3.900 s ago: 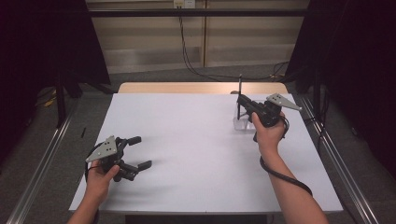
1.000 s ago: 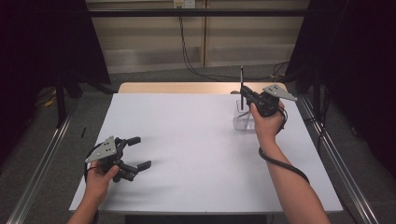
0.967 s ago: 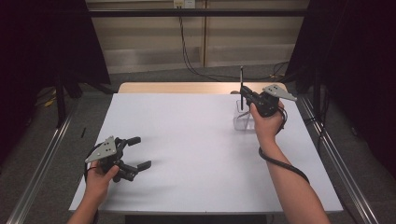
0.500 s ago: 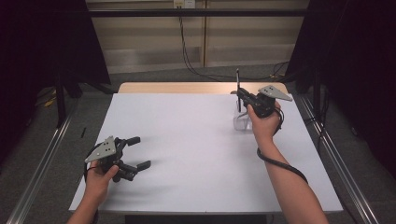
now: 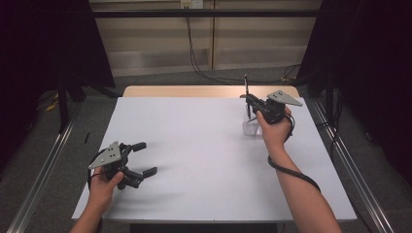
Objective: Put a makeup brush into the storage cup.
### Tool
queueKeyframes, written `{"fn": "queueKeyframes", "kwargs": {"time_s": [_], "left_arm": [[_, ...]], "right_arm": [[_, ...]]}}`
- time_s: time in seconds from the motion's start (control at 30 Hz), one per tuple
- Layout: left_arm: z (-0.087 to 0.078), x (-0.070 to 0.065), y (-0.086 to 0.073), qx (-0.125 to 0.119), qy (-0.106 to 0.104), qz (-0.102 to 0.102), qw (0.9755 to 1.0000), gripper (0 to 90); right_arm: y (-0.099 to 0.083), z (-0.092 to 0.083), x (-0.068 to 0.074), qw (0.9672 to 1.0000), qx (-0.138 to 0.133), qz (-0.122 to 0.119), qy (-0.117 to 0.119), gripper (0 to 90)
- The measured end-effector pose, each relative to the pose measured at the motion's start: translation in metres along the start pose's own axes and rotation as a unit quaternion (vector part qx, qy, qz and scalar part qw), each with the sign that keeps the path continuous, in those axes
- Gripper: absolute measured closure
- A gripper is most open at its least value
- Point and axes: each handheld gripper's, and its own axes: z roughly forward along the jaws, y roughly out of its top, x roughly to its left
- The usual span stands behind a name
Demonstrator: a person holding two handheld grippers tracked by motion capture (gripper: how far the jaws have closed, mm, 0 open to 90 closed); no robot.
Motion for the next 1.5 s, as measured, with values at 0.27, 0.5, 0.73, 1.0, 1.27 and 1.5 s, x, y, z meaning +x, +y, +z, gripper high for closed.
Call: {"fn": "queueKeyframes", "kwargs": {"time_s": [0.27,0.5,0.73,1.0,1.27,1.5], "left_arm": [[-0.001,0.000,0.001,0.001,0.002,0.001,1.0000,0.4],[-0.001,-0.001,0.001,0.002,0.002,0.002,1.0000,0.4],[0.000,0.000,0.001,0.002,0.002,0.002,1.0000,0.4],[-0.001,-0.001,0.001,0.002,0.002,0.002,1.0000,0.4],[0.000,-0.001,0.001,0.001,0.001,0.003,1.0000,0.4],[0.000,-0.001,0.001,0.001,0.001,0.002,1.0000,0.5]], "right_arm": [[0.001,-0.004,0.001,1.0000,0.006,-0.004,0.002,84.4],[0.000,-0.008,0.001,0.9999,0.014,-0.003,-0.002,84.3],[-0.001,-0.009,-0.002,0.9998,0.018,0.002,-0.006,84.2],[-0.004,-0.010,-0.002,0.9997,0.019,0.006,-0.012,84.1],[-0.006,-0.011,-0.002,0.9997,0.018,0.006,-0.013,83.6],[-0.005,-0.012,-0.001,0.9998,0.014,0.012,-0.011,71.9]]}}
